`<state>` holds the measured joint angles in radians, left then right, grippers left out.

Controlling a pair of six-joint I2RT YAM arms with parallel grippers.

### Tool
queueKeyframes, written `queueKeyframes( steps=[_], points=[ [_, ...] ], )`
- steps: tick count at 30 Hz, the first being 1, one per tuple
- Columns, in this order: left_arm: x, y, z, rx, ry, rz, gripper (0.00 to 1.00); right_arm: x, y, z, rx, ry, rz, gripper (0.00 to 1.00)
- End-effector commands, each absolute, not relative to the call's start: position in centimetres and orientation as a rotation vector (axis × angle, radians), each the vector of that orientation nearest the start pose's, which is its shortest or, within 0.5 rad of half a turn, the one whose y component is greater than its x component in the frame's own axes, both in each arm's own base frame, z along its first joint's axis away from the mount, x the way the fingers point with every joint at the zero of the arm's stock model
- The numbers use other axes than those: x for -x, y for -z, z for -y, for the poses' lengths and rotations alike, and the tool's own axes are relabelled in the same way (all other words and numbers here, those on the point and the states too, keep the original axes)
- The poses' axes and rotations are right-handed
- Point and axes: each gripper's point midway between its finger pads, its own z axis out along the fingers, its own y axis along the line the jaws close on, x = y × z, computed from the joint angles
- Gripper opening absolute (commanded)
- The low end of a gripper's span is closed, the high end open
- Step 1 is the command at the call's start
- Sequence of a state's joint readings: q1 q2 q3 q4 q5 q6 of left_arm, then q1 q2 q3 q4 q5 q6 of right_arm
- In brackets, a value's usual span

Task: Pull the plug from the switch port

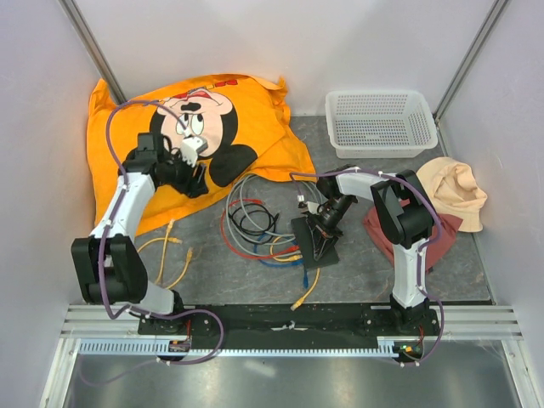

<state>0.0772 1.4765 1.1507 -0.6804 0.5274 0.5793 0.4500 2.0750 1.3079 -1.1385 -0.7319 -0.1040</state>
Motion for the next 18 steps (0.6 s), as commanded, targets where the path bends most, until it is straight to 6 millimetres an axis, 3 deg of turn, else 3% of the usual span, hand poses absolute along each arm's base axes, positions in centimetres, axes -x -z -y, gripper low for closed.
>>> queueKeyframes(
  steps=[1, 2, 5, 10, 16, 18],
  points=[
    [-33.7, -19.1, 12.2, -0.851, 0.727, -2.140, 0.63, -24.2, 5.3, -18.4, 1.025, -0.598, -3.094, 0.00],
    [-32.8, -19.2, 15.0, -0.921, 0.826, -2.109, 0.63, -24.3, 5.3, -18.5, 1.027, -0.601, -3.091, 0.00],
    [-30.3, -19.1, 20.2, -0.995, 1.084, -2.056, 0.62, -24.2, 5.4, -18.8, 1.022, -0.626, -3.096, 0.00],
    [-26.0, -14.5, 25.6, -1.054, 1.422, -2.099, 0.59, -24.6, 4.9, -18.2, 1.039, -0.569, -3.088, 0.00],
    [-23.0, -10.7, 28.6, -1.129, 1.451, -2.131, 0.55, -25.0, 4.6, -17.0, 1.008, -0.525, -3.090, 0.00],
    [-22.5, -9.2, 28.8, -1.068, 1.426, -2.198, 0.52, -25.6, 4.4, -16.8, 0.976, -0.528, -3.089, 0.00]
  ],
)
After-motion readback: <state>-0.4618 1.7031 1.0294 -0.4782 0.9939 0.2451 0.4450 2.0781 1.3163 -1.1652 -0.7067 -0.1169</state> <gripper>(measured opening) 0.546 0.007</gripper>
